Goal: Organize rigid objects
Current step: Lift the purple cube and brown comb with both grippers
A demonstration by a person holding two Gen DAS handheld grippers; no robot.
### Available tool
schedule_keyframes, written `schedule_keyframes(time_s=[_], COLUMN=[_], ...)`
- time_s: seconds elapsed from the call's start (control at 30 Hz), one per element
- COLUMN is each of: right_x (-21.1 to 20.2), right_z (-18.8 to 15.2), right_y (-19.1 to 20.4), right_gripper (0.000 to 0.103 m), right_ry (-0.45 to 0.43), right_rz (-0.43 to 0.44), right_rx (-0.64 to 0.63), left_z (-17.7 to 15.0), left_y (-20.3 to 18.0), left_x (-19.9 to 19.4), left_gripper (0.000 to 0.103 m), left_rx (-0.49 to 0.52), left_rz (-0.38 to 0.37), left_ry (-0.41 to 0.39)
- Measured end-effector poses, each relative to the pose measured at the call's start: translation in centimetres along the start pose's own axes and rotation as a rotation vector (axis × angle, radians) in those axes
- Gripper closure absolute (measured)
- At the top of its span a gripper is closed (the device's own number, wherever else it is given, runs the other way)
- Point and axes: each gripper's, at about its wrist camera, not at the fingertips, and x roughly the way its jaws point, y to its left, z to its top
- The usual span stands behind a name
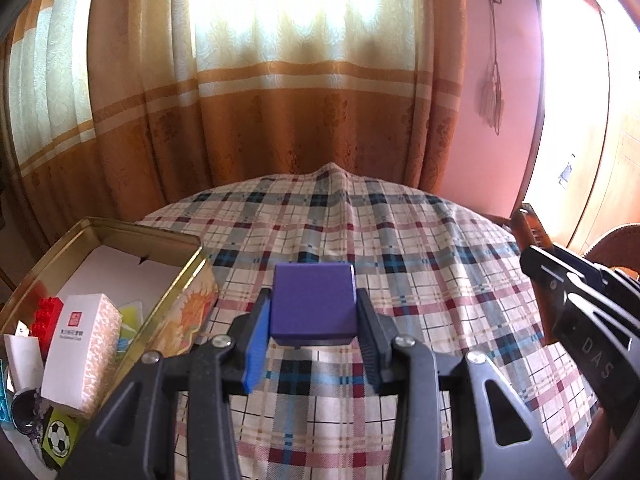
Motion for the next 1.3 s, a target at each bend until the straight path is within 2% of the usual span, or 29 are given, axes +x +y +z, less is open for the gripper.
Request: schedule_keyframes(time_s=[0.57,1.3], right_x=[-2.4,-3.2], right_z=[-0.3,-0.7], right_y=[0.8,1.9], right_gripper=[0.075,0.075], right_ry=[-0.121,-0.146], right_rz=[-0.010,0.010], right_rx=[-0.033,-0.035], left_z=[-0.2,-0.7], left_y=[0.5,1.3], left_x=[-1.2,-3.3], left_gripper=[0.064,0.064], left_rx=[0.001,0.006], left_rz=[0.003,0.013], left_ry=[-0.044,-0.121])
